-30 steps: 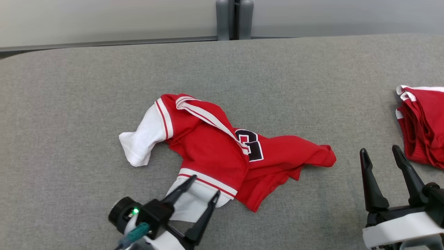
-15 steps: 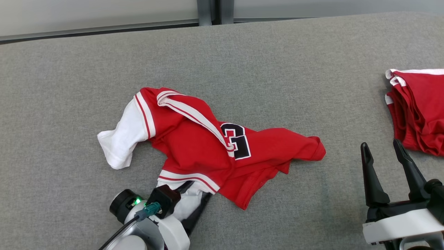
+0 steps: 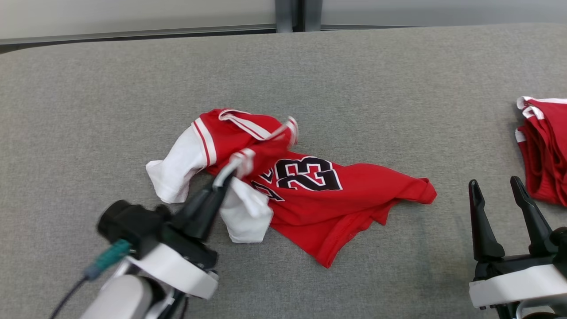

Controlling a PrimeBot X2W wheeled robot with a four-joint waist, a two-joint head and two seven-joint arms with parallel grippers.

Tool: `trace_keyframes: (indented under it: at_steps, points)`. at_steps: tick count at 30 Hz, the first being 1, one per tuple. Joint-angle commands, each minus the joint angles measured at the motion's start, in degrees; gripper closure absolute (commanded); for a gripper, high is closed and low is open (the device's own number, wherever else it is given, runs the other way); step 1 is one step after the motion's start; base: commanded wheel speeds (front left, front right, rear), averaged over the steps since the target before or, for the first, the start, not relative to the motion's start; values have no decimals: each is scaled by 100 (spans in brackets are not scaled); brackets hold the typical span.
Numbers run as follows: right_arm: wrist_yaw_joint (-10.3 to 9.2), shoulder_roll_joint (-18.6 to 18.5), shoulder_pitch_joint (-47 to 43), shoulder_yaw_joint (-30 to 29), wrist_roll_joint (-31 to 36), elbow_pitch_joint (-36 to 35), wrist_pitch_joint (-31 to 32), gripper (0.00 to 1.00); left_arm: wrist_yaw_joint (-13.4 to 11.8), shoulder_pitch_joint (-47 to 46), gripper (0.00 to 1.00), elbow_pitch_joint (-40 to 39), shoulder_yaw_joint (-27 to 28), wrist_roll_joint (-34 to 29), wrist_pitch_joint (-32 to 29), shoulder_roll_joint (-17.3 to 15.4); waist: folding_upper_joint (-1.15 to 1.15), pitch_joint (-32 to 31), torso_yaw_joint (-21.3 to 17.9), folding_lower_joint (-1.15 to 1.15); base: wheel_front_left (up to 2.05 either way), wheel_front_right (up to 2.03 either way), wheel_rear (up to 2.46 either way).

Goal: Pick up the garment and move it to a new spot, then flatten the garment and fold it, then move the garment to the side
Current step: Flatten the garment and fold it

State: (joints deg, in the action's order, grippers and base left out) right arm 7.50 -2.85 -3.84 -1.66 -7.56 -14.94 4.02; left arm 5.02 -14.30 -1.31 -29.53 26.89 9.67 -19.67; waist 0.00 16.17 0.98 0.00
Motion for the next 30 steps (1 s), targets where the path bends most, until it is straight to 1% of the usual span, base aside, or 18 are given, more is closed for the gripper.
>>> trace_keyframes:
  at_steps: [1, 4, 6, 8, 12, 13, 14, 15, 16, 18, 21, 23, 26, 27, 30]
  points:
    - [-2, -10, 65, -30, -21, -4, -10, 0, -91, 92, 100, -56, 170, 145, 22, -67, 0, 11, 56, 0, 0, 0, 0]
    - [-2, -10, 99, -31, -18, -11, 22, 0, -328, 208, 100, -21, 645, 464, 27, -182, 0, 56, 116, 0, 0, 0, 0]
    - [-2, -10, 140, -23, -9, -7, 33, 0, -400, 278, 100, 179, 896, 724, 21, -218, 0, 79, 139, 0, 0, 0, 0]
    - [-2, -10, 152, -19, -3, -7, 30, 0, -386, 297, 100, 470, 1046, 886, -7, -255, 0, 123, 151, 0, 0, 0, 0]
    - [-2, -10, 222, 12, -32, 23, 10, 0, -261, 317, 100, 1143, 1168, 1207, -38, -214, 0, 195, 126, 0, 0, 0, 0]
    - [-2, -10, 232, 11, -39, 30, -4, 0, -219, 312, 76, 1299, 1189, 1316, -51, -168, 0, 205, 123, 0, 0, 0, 0]
    - [-2, -10, 232, 3, -45, 31, -12, 0, -191, 308, 4, 1434, 1195, 1381, -70, -157, 0, 216, 120, 0, 0, 0, 0]
    - [-2, -10, 232, 3, -45, 31, -12, 0, -191, 308, 4, 1434, 1195, 1381, -70, -157, 0, 216, 120, 0, 0, 0, 0]
    - [-2, -10, 235, 0, -49, 40, -23, 0, -154, 290, 0, 1540, 1220, 1427, -15, -144, 0, 225, 117, 0, 0, 0, 0]
    - [-2, -10, 242, -10, -55, 48, -54, 0, -144, 282, 0, 1717, 1277, 1444, 121, -118, 0, 226, 108, 0, 0, 0, 0]
    - [-2, -10, 254, -47, -59, 37, -101, 0, -225, 334, 0, 1801, 1418, 1360, 361, -78, 0, 196, 112, 0, 0, 0, 0]
    - [-2, -10, 256, -80, -37, 26, -129, 0, -338, 412, 0, 1758, 1535, 1197, 467, -101, 0, 151, 118, 0, 0, 0, 0]
    - [-2, -10, 237, -141, -2, 11, -132, 0, -506, 466, 0, 1506, 1729, 846, 545, -108, 0, 54, 147, 0, 0, 0, 0]
    - [-2, -10, 213, -194, 22, 10, -116, 0, -605, 512, 0, 1208, 1886, 582, 552, -90, 0, -14, 168, 0, 0, 0, 0]
    - [-2, -10, 151, -226, 55, -6, -63, 0, -659, 666, 0, 788, 2047, 263, 551, -15, 0, -137, 180, 0, 0, 0, 0]
